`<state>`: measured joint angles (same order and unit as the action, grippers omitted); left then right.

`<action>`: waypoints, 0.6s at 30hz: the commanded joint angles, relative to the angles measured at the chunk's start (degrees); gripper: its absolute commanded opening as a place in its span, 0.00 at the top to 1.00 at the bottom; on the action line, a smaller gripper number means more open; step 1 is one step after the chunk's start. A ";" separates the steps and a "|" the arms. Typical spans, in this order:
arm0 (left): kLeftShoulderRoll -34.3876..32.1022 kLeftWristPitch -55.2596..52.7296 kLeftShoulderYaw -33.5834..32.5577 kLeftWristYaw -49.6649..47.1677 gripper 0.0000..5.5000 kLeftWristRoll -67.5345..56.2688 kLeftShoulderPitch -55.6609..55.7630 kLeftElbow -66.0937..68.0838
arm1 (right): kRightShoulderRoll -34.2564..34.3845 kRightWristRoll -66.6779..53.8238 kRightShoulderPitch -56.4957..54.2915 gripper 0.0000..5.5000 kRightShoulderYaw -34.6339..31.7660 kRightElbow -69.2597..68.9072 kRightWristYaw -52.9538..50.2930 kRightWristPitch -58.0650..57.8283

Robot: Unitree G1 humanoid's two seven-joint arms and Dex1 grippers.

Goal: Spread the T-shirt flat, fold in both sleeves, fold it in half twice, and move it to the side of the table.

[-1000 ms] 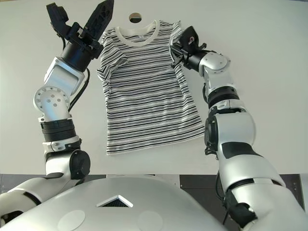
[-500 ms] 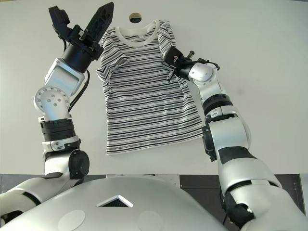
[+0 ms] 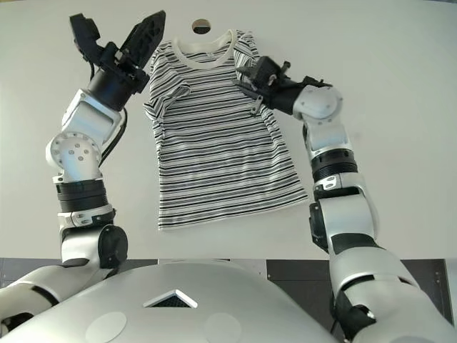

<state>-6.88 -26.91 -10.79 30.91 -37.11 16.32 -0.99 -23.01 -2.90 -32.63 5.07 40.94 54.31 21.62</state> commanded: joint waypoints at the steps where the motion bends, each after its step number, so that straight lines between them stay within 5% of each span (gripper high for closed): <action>1: -12.27 25.12 5.48 6.08 0.52 21.76 -11.94 -6.46 | -9.72 -14.07 9.02 0.82 -7.42 -9.10 16.87 0.43; 8: -39.27 69.27 12.89 12.90 0.52 55.79 -34.48 -2.38 | -29.44 -10.89 26.37 0.82 -8.83 -13.12 31.71 7.39; 12: -47.28 77.44 16.45 13.47 0.46 63.30 -39.11 0.74 | -33.91 -3.50 33.05 0.75 -6.40 -14.28 29.68 14.10; 18: -47.70 78.99 21.90 10.74 0.36 70.05 -37.00 2.85 | -33.22 9.72 32.72 0.62 -0.27 -10.54 21.77 36.89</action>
<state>-54.09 54.52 5.90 38.49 23.64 -19.43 -1.11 -56.32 1.95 -0.13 1.89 29.70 78.69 52.99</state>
